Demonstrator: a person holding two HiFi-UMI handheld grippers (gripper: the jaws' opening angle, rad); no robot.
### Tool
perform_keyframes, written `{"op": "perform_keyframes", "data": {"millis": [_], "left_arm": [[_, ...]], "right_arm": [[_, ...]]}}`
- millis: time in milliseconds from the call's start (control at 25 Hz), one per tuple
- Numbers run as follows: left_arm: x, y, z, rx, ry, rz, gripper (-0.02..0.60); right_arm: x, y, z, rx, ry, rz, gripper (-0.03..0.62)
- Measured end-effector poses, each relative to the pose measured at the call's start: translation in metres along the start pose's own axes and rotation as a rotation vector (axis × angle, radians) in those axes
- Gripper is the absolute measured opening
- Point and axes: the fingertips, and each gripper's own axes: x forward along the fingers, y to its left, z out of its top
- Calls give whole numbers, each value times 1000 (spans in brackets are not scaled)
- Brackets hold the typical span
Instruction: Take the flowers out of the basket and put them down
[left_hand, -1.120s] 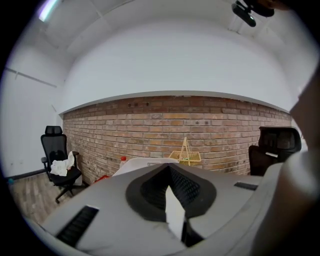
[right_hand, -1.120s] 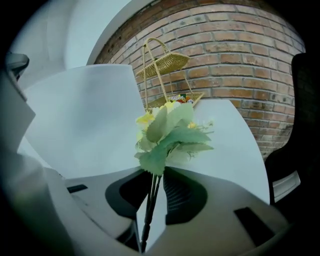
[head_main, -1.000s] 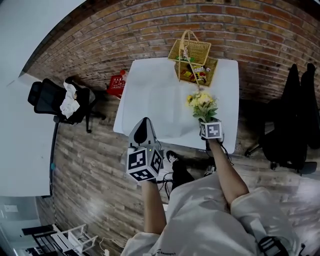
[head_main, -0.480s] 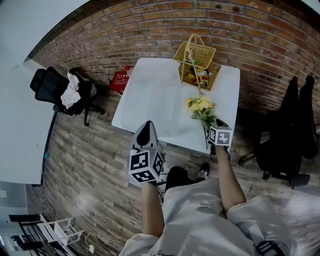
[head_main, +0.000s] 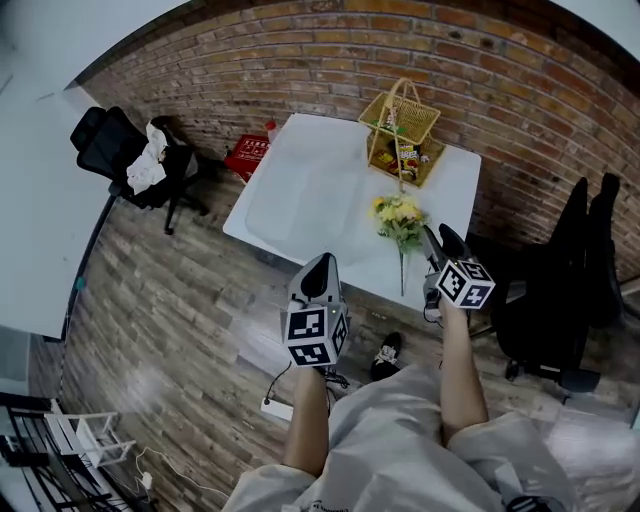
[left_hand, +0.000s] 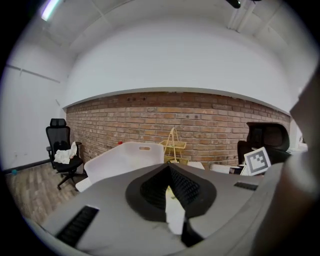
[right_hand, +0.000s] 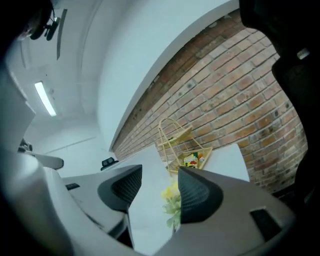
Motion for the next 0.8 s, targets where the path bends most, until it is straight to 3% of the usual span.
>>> {"op": "perform_keyframes", "data": {"millis": [120, 200, 280, 480, 640, 800], "left_arm": [[-25, -18, -21, -28, 22, 20, 25], [-45, -26, -38, -56, 28, 48, 25], [-68, -34, -55, -77, 32, 85, 25], [-136, -49, -94, -87, 57, 172, 25], [-173, -51, -108, -69, 61, 249, 25], [-189, -68, -112, -91, 43, 260, 25]], "right_arm": [[-33, 30, -4, -62, 16, 61, 204], [-54, 42, -15, -129, 41, 85, 143], [-70, 50, -21, -175, 58, 114, 132], [-120, 75, -33, -198, 73, 156, 7], [-150, 92, -49, -205, 118, 194, -5], [-177, 94, -75, -334, 264, 168, -3]]}}
